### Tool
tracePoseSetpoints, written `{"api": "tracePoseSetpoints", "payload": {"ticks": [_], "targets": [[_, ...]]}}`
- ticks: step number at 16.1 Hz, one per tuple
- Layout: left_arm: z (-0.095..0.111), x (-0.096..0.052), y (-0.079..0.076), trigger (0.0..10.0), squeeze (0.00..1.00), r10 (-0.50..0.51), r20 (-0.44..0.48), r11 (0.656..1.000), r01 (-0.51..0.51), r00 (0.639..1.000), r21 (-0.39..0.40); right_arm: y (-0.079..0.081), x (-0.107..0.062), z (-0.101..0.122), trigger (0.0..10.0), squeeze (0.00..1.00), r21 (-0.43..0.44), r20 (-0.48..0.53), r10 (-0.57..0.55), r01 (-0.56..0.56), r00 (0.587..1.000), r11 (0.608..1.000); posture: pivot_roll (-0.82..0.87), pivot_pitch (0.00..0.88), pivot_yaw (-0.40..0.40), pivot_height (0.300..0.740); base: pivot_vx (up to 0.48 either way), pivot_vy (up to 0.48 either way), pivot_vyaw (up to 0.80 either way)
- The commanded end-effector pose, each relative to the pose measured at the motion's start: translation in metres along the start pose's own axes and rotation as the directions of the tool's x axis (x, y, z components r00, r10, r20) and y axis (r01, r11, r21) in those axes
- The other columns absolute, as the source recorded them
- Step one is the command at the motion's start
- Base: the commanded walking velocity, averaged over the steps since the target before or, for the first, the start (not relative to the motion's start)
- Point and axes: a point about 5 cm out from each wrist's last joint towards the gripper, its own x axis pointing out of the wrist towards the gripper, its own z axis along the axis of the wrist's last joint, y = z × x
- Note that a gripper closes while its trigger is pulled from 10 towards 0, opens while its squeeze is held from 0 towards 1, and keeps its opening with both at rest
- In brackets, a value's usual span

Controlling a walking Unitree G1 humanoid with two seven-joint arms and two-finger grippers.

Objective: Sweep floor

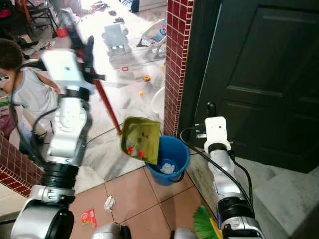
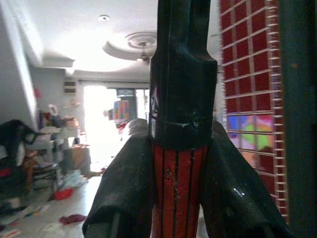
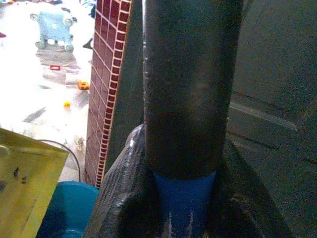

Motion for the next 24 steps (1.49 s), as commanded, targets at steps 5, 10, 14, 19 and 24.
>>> {"api": "tracePoseSetpoints", "payload": {"ticks": [5,10,14,19,24], "targets": [[0.012,-0.011,-0.06,10.0,0.0,-0.319,0.099,0.946,0.322,0.943,-0.021,0.002,0.003,0.011,10.0,0.0,-0.001,0.049,0.003,-0.003,0.999,1.0,-0.12,0.0,0.044,0.74,0.0,0.0,0.0],[0.017,-0.057,-0.128,10.0,0.0,-0.837,0.06,0.547,0.829,0.544,0.114,0.003,0.005,0.012,10.0,0.0,-0.001,0.052,0.007,-0.006,0.999,1.0,-0.12,0.008,0.044,0.74,0.0,0.0,0.0],[0.023,-0.055,-0.129,10.0,0.0,-0.835,0.071,0.549,0.821,0.545,0.153,0.003,0.007,0.014,10.0,0.0,-0.006,0.056,0.012,-0.012,0.998,1.0,-0.12,0.009,0.039,0.74,0.0,0.0,0.0],[0.067,0.013,-0.062,10.0,0.0,-0.449,0.238,0.891,0.451,0.861,0.051,0.005,0.008,0.013,10.0,0.0,-0.007,0.052,0.019,-0.019,0.998,1.0,-0.11,0.0,0.034,0.74,0.0,0.0,0.0],[0.059,-0.01,-0.088,10.0,0.0,-0.578,0.21,0.814,0.574,0.789,0.089,0.007,0.01,0.013,10.0,0.0,-0.007,0.051,0.021,-0.021,0.998,1.0,-0.11,0.0,0.033,0.74,0.0,0.0,0.0]]}}
